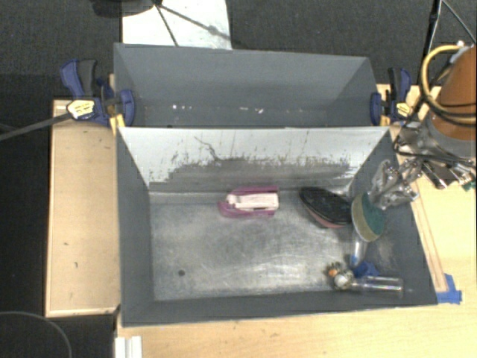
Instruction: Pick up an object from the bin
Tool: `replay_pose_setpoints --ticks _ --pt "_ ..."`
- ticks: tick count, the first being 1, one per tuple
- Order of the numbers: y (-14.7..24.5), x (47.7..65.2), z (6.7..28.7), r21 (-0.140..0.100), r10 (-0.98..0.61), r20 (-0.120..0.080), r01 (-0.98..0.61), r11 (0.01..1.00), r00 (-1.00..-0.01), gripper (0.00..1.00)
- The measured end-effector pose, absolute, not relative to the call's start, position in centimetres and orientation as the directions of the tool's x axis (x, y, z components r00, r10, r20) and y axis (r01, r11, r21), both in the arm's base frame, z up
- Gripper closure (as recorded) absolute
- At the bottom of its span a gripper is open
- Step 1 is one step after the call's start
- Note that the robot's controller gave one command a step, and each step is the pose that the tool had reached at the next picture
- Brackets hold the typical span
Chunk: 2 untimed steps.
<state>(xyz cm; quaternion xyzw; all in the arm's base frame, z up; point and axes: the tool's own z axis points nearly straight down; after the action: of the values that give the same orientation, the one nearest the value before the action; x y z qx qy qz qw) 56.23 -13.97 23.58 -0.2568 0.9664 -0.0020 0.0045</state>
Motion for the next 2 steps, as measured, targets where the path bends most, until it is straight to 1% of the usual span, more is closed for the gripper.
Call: replay_pose_setpoints --ticks 1,2 --pt "-14.0 56.1 23.3 -0.001 -0.492 -0.004 -0.492 0.871 -0.871 0.00" --pt "-12.2 58.1 10.2 -0.005 -0.518 -0.007 -0.518 0.856 -0.856 0.00"
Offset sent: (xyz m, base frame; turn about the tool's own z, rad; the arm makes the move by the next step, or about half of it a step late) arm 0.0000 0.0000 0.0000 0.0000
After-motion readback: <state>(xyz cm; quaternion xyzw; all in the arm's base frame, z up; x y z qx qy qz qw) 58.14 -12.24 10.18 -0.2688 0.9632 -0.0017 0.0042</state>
